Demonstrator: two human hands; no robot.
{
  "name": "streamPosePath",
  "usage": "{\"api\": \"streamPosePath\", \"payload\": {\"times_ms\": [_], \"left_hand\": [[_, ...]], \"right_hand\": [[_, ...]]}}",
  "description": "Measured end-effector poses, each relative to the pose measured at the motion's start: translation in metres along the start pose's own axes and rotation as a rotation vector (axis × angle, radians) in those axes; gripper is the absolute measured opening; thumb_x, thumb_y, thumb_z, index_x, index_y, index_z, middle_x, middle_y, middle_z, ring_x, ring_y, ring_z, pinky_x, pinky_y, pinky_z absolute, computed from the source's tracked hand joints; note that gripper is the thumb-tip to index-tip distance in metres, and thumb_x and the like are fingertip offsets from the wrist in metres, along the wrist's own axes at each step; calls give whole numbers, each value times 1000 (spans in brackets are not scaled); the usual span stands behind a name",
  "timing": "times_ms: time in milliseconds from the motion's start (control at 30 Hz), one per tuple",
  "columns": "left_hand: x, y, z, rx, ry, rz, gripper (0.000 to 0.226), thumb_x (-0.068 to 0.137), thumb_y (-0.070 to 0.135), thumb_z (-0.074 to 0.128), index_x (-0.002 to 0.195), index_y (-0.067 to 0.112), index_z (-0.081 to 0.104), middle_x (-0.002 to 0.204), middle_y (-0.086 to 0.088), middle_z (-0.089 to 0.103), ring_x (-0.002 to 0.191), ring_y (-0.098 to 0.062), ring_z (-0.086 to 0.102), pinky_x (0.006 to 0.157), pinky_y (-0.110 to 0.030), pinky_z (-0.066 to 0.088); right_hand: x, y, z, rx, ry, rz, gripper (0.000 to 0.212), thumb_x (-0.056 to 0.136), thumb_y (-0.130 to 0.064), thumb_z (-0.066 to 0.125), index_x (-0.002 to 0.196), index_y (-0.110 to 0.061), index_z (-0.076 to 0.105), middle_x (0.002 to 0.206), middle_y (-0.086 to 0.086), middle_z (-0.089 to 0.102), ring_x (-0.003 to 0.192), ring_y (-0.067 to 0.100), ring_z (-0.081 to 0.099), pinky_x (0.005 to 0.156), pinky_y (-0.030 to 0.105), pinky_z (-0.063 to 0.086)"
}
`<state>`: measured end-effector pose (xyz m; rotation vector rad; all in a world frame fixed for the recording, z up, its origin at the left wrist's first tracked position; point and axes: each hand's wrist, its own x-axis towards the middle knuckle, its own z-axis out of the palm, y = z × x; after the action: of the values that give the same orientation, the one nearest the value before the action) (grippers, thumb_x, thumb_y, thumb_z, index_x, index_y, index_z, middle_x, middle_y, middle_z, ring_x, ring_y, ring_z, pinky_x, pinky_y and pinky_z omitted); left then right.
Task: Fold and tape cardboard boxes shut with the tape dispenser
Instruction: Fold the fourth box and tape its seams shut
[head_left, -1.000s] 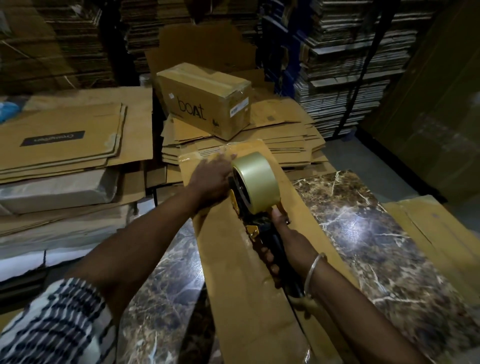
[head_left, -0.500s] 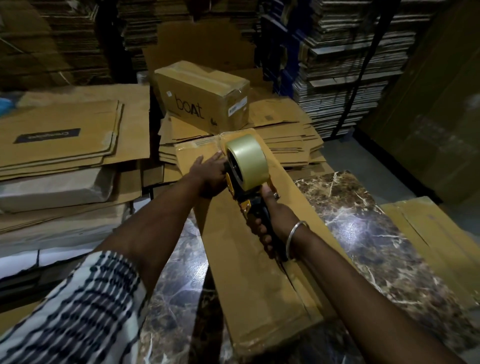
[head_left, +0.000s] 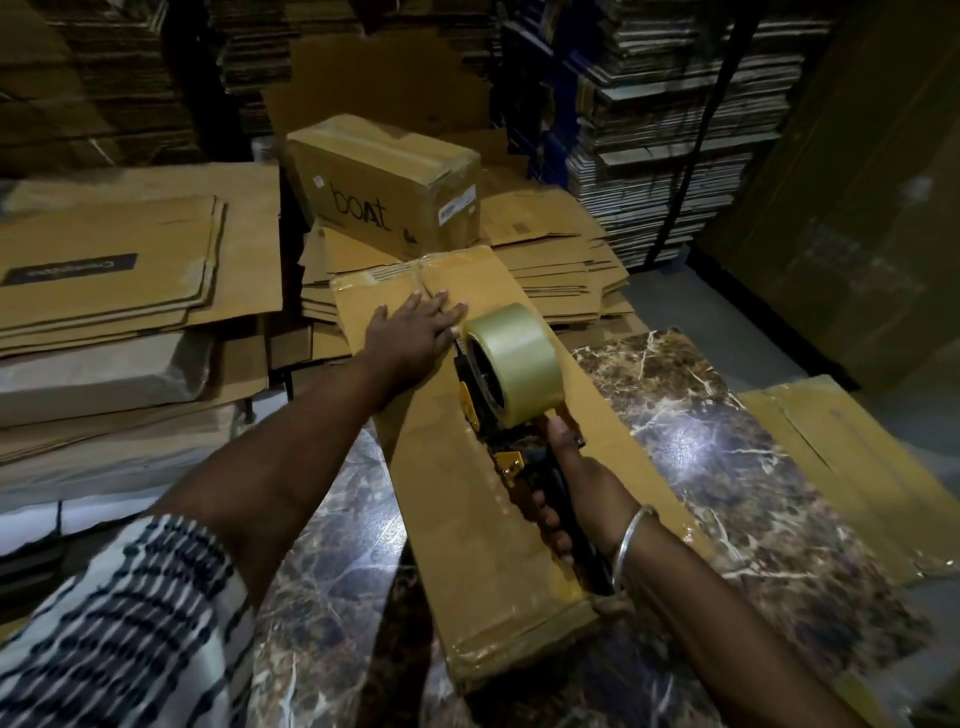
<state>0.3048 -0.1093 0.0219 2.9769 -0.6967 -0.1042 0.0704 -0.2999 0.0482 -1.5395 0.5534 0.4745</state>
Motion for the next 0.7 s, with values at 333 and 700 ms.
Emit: {"api": "streamPosePath", "payload": {"times_ms": [333, 700], "left_hand": [[-15, 18, 8, 43, -143, 101, 53, 102, 50, 26, 154, 43, 25, 166, 14, 13, 153, -13, 8, 120, -60, 8], [30, -1, -4, 86, -226, -3, 56, 103, 48, 35, 156, 40, 19, 167, 13, 6, 154, -17, -3, 116, -70, 5]], "right_hand": [[10, -8, -1, 1, 3, 28, 84, 76, -94, 35, 72, -11, 52, 53, 4, 44, 41, 20, 35, 48, 26, 29], [43, -54, -1, -35, -62, 8, 81, 76, -93, 37, 70, -13, 48, 54, 2, 41, 42, 19, 33, 49, 25, 29]]}}
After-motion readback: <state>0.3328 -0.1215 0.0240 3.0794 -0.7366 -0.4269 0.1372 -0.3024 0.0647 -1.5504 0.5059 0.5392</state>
